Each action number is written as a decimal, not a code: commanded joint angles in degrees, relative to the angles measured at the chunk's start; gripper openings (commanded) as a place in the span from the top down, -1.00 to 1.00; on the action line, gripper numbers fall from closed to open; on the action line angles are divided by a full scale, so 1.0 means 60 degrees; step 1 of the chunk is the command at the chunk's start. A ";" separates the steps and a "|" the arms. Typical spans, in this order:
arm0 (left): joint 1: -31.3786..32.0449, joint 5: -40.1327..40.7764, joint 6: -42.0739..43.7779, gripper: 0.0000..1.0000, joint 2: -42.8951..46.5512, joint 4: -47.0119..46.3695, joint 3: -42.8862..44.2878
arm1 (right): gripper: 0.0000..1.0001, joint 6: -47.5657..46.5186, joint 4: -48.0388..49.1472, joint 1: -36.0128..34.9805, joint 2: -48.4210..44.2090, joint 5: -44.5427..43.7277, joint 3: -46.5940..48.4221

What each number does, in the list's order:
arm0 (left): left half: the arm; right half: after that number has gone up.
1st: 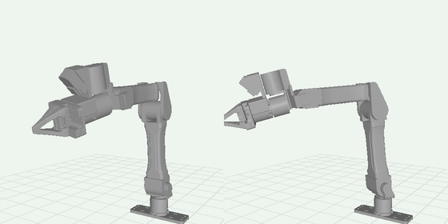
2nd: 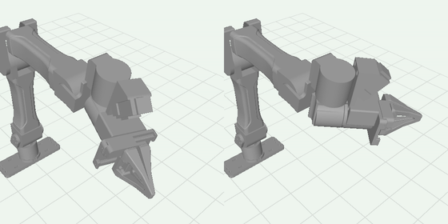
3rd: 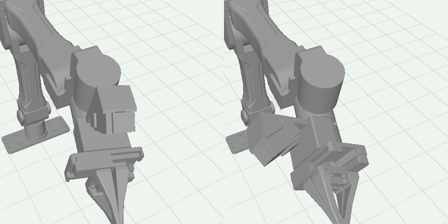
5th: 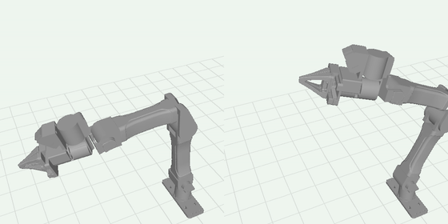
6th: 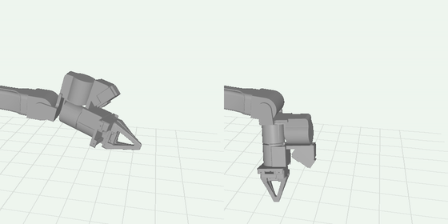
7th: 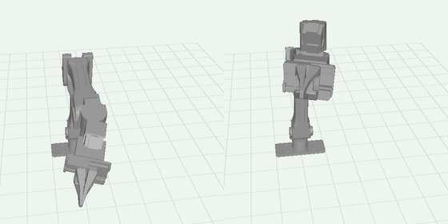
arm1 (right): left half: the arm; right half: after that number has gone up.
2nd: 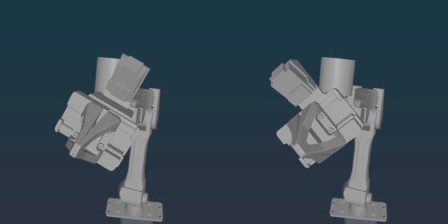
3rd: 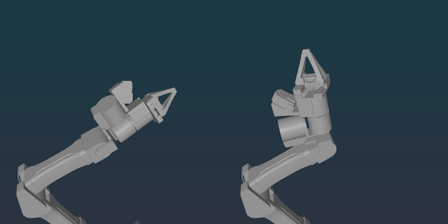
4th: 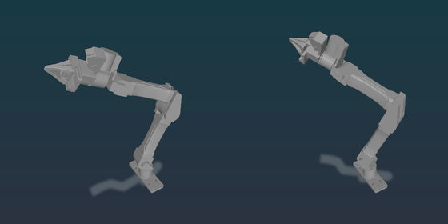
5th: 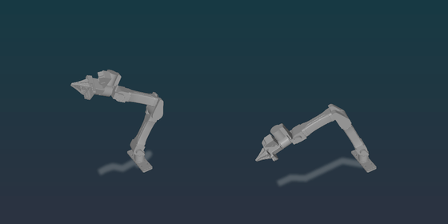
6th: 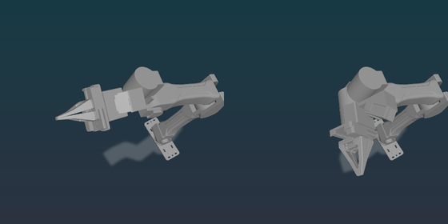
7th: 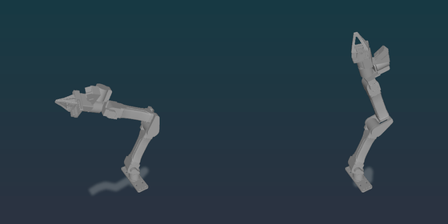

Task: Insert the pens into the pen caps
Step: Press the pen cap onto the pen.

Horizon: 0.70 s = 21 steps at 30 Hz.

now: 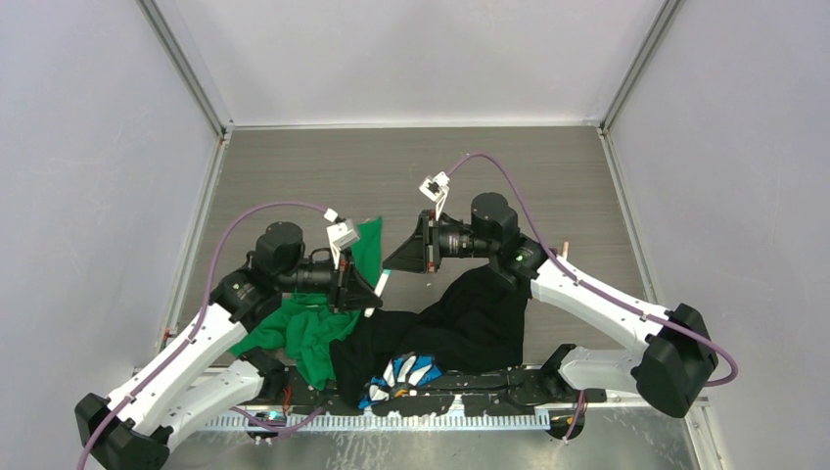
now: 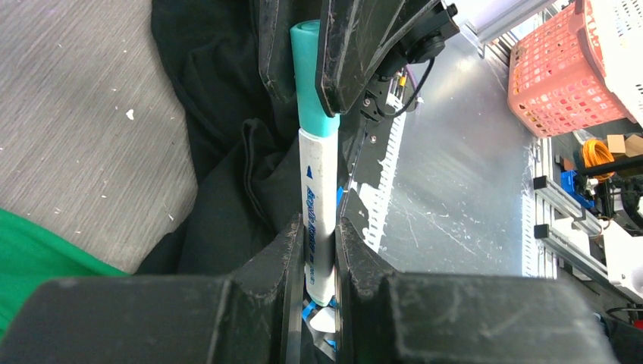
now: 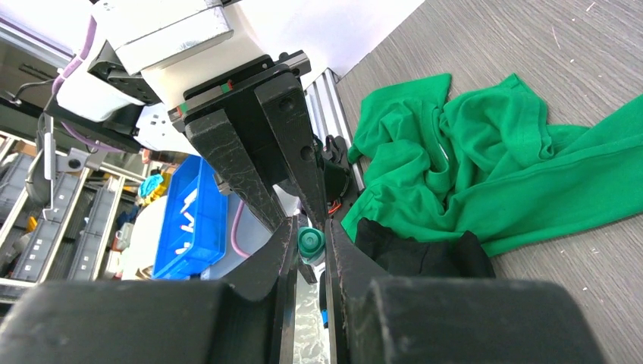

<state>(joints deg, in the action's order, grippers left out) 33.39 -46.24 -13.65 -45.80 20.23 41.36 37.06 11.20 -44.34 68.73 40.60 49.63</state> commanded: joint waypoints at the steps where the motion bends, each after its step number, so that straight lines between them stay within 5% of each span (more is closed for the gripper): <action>1: -0.0101 0.0595 0.0166 1.00 0.0513 -0.3035 0.0611 | 0.99 0.0135 -0.1577 -0.0744 0.0196 0.1506 -0.0707; 13: 0.0014 0.0764 0.0021 1.00 0.0498 -0.3322 0.0561 | 0.99 0.0308 -0.1477 -0.1307 0.0367 0.1931 -0.1245; 21: 0.0006 0.0811 -0.0270 1.00 0.0523 -0.3683 0.0452 | 0.99 -0.0690 -0.2930 -0.1615 0.0452 0.2291 -0.1286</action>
<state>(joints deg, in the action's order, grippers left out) 35.03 -46.50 -13.98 -44.58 23.46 39.88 36.80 13.41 -47.88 68.66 40.14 45.95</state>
